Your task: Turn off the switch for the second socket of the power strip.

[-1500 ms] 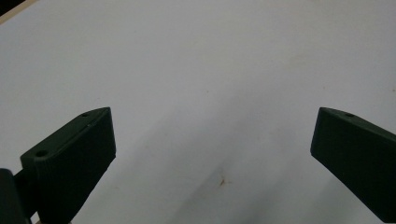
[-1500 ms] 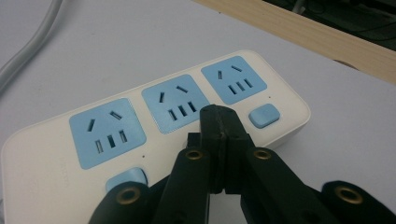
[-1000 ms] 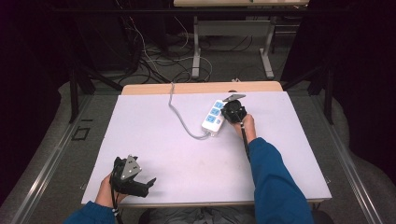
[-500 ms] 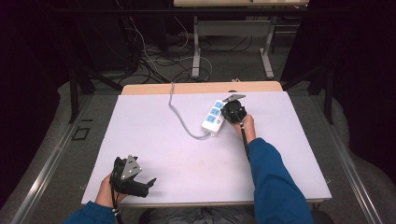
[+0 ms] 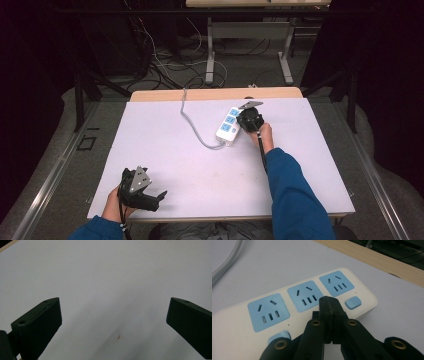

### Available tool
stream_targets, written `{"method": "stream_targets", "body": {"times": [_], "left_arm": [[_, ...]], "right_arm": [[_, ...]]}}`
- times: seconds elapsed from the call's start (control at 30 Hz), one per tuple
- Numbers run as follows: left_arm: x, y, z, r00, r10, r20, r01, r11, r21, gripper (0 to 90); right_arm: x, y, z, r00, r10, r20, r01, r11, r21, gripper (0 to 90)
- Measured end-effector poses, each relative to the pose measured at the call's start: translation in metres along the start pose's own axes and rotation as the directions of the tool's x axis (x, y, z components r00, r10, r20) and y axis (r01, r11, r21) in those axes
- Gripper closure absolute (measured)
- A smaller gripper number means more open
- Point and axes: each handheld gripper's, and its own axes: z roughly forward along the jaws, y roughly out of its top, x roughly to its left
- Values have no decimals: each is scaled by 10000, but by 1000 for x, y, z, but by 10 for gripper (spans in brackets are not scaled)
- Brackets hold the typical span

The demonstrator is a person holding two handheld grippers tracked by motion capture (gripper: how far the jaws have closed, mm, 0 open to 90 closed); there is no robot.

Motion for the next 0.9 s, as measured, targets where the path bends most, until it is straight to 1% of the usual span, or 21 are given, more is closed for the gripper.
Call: {"method": "stream_targets", "body": {"times": [0.07,0.23,0.33,0.47,0.73,0.77,0.8,0.87,0.9], "left_arm": [[-1,0,1,10000,-70,-19,70,10000,-61,2],[0,0,0,10000,-39,-23,39,10000,-32,2],[-1,0,0,10000,-77,-7,77,9999,-68,2],[-1,0,0,10000,-74,-6,74,9999,-74,1],[0,0,0,10000,-38,-38,38,10000,-75,1],[-1,0,0,10000,-77,-5,77,9999,-79,2],[0,0,0,10000,-29,-37,29,10000,-71,1],[-1,0,0,10000,-71,-9,71,9999,-77,2],[-1,0,0,10000,-72,-10,72,9999,-76,2]], "right_arm": [[0,0,0,10000,4,17,-4,10000,-12,900],[1,0,0,9999,69,98,-69,10000,-15,900],[0,-1,0,10000,26,76,-26,10000,-32,900],[1,0,0,9999,135,81,-135,9999,-4,900],[0,0,0,10000,24,43,-24,10000,1,900],[0,0,0,10000,-19,35,19,10000,-19,900],[0,0,0,10000,-15,27,15,10000,-79,900],[1,1,0,10000,-12,37,12,10000,29,900],[0,0,0,10000,-30,-14,30,10000,-83,900]]}}
